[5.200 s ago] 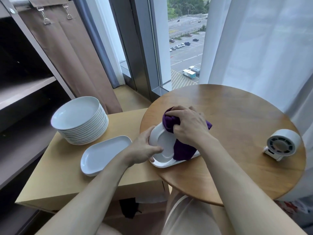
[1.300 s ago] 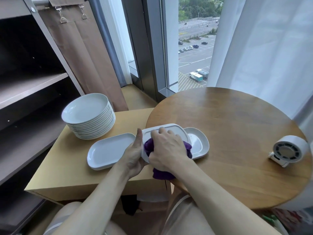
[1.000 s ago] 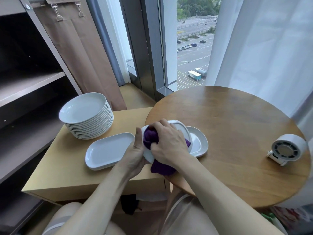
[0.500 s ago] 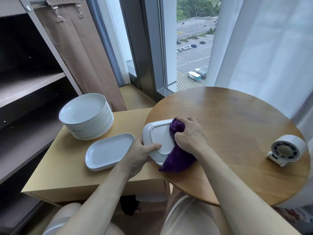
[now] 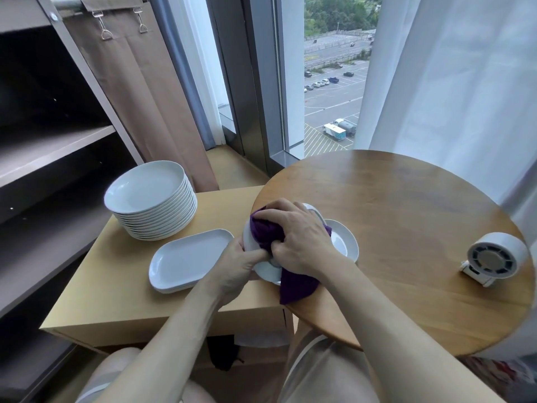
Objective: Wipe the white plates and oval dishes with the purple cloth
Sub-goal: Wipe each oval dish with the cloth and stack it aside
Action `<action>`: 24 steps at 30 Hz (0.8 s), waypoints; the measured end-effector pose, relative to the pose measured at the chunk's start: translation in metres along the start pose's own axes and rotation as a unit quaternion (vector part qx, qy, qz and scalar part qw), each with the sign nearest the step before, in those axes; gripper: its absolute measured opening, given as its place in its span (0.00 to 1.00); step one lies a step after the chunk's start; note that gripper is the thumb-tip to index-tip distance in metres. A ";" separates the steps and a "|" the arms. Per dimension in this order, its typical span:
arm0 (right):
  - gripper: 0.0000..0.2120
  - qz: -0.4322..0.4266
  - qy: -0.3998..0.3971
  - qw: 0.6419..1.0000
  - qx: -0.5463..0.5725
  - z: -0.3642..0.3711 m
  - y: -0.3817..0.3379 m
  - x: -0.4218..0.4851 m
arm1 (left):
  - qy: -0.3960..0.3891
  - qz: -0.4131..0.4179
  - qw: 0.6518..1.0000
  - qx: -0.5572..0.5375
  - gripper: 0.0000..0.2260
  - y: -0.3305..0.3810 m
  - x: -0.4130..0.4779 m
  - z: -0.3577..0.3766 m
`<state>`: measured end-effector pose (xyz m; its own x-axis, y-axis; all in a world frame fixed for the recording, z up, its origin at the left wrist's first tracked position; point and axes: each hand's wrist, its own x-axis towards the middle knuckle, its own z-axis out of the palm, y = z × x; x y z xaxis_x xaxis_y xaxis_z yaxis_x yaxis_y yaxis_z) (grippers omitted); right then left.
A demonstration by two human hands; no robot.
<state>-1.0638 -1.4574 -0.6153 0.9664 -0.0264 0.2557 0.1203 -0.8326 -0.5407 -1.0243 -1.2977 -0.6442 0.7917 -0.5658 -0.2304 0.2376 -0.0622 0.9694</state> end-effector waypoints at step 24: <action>0.17 0.281 0.008 0.956 0.081 -0.010 0.042 -0.002 | 0.089 0.025 0.967 -0.237 0.22 0.000 -0.025 -0.050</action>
<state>-1.0625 -1.4980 -0.6307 0.8856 -0.4536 -0.0994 -0.3812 -0.5878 -0.7136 -1.0158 -1.2428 -0.6428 0.8836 -0.4047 -0.2354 0.3935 0.3696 0.8417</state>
